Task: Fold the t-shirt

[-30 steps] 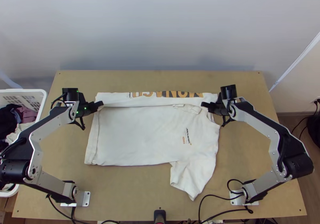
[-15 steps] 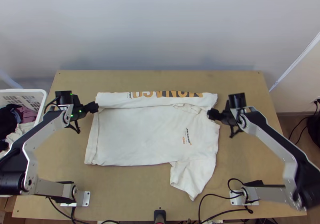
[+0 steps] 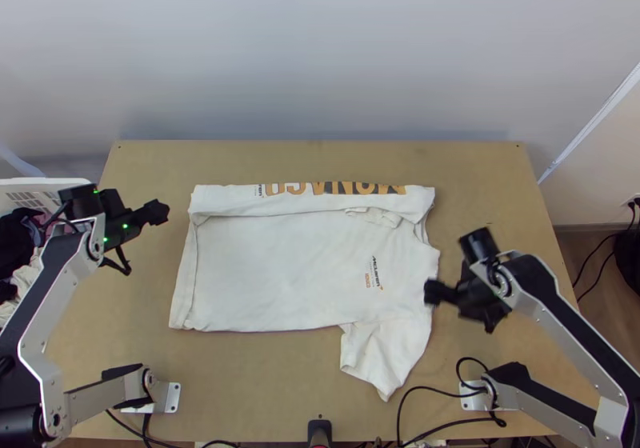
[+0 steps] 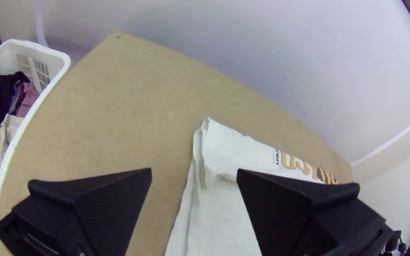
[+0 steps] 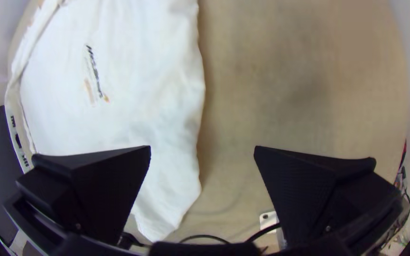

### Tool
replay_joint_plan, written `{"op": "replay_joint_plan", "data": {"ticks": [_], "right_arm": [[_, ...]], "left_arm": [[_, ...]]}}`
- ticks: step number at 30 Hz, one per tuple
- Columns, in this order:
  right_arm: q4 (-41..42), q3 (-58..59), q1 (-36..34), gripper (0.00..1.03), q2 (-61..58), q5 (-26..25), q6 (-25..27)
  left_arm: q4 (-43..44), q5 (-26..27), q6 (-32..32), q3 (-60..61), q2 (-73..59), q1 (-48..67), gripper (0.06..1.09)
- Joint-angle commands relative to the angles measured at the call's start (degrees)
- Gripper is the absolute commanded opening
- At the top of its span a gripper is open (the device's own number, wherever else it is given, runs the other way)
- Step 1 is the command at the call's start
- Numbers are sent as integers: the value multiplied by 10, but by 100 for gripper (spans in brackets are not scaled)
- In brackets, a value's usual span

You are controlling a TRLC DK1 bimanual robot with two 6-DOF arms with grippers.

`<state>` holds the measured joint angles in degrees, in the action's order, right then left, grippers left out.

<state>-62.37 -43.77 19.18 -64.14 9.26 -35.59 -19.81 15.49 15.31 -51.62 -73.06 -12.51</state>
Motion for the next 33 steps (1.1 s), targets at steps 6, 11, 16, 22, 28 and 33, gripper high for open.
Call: {"op": "replay_joint_plan", "data": {"ticks": [6,11,16,22,28,33], "right_arm": [[8,59,22,72,7,59,-14],[71,69,23,49,-14,59,-10],[104,69,23,18,-57,59,2],[102,69,35,18,-73,59,12],[106,72,36,4,-67,58,33],[106,76,41,3,-60,58,33]], "left_arm": [[-20,12,-10,38,51,-2,94],[-30,12,-18,47,65,-5,94],[-41,12,-27,49,76,-12,94],[-61,17,-49,42,89,-27,94],[-173,54,-142,22,100,-33,93],[-385,66,-341,17,110,-21,93]]}}
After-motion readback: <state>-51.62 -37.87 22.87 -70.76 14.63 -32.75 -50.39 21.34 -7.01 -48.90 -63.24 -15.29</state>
